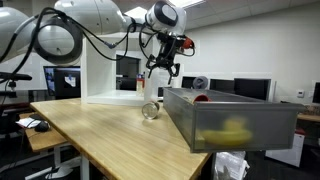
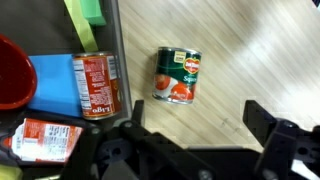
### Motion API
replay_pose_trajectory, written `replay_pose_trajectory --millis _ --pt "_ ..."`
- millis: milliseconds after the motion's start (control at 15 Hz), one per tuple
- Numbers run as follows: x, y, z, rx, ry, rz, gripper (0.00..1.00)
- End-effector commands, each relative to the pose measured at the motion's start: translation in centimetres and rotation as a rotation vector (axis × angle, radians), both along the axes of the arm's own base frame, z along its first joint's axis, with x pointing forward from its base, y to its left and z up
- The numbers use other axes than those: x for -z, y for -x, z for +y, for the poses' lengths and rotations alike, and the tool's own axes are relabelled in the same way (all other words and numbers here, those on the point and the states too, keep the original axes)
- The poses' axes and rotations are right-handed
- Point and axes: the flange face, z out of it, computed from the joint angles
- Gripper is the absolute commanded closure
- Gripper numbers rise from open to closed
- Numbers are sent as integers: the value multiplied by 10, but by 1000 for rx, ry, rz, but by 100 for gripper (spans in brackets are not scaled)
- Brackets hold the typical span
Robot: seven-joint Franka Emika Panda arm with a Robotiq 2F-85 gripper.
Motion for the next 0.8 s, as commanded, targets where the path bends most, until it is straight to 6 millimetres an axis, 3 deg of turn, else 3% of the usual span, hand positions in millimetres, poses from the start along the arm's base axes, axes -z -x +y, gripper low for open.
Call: replay_pose_trajectory --millis 0,333,733 --pt "-47 11 5 16 -4 -91 0" --pt "-98 30 -9 75 24 -216 0" --pt "-137 44 -35 175 47 -365 0"
